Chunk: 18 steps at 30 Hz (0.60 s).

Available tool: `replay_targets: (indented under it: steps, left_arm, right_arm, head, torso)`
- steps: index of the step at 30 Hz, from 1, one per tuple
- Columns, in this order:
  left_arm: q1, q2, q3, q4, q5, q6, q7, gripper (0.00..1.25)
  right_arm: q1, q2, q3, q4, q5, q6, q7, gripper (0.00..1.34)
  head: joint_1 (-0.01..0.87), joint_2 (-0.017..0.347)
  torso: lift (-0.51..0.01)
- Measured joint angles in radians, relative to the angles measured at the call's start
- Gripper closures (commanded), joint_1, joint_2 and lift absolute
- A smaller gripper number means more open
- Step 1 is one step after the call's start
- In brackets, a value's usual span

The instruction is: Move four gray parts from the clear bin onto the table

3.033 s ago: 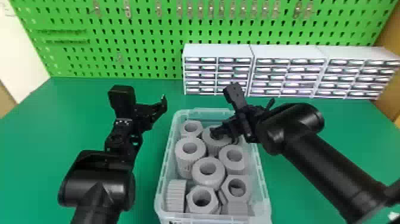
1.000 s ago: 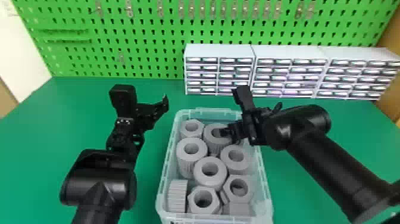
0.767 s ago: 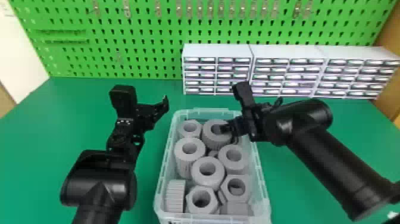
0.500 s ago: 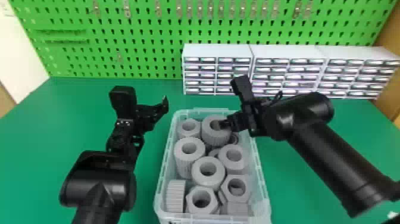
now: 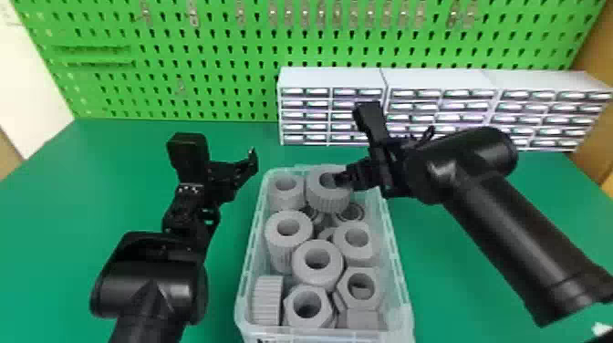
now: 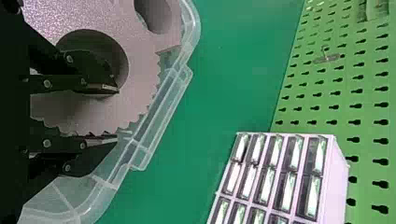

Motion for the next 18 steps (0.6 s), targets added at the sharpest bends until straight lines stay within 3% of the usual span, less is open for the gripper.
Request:
replay_targets:
  steps: [18]
  left_arm:
    - [0.010,0.005,0.005,0.000,0.007,0.000,0.000,0.18]
  right_arm:
    - [0.012,-0.005,-0.047,-0.135,0.034,0.087,0.000,1.03]
  head:
    - [0.693,0.072]
  torso:
    - [-0.052]
